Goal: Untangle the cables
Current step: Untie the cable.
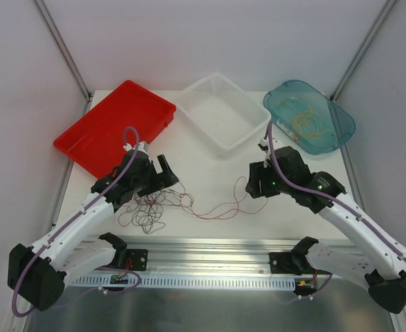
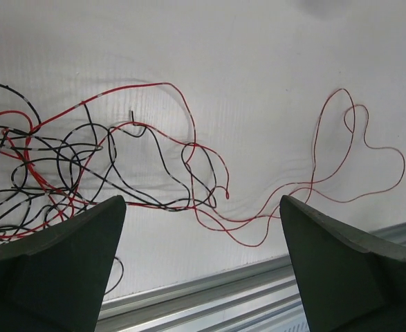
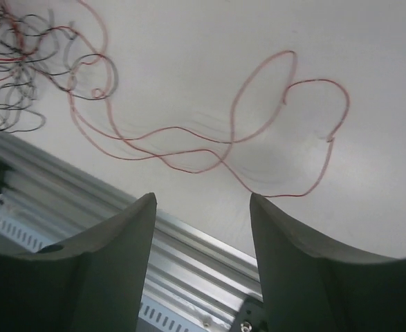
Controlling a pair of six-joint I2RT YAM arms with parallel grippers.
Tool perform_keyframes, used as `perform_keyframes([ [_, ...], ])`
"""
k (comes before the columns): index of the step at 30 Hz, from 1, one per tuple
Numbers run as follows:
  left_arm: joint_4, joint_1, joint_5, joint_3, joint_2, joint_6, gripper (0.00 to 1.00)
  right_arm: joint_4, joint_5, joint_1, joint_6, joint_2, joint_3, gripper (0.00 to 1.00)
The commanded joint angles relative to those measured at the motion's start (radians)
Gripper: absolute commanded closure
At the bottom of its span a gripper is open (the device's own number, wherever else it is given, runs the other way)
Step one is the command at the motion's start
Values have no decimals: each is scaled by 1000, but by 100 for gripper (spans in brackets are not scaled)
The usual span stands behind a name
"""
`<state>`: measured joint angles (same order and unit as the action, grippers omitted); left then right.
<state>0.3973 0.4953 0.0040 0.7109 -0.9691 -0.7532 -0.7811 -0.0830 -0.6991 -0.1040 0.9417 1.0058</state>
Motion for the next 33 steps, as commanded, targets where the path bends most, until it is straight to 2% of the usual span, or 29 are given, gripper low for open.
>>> perform_keyframes([
  [1,26,-11,37,-59,49,-6,4,221,188,-48,-46,49,7,40],
  [5,37,-11,19,-103,63,-69,5,339,210,-128,-112,185,1,40],
  [11,37,-11,-28,-113,3,-147,7,586,221,-174,-278,403,-24,41],
  [19,29,-11,-99,-106,-103,-173,14,727,239,-201,-388,716,25,43],
  [25,-1,-12,-96,-136,-180,-179,23,776,292,-224,-434,822,51,48],
  [29,-25,-11,-95,-159,-201,-181,25,809,302,-231,-441,864,62,50],
  [33,-37,-11,-93,-171,-221,-176,27,822,301,-231,-445,899,68,57],
])
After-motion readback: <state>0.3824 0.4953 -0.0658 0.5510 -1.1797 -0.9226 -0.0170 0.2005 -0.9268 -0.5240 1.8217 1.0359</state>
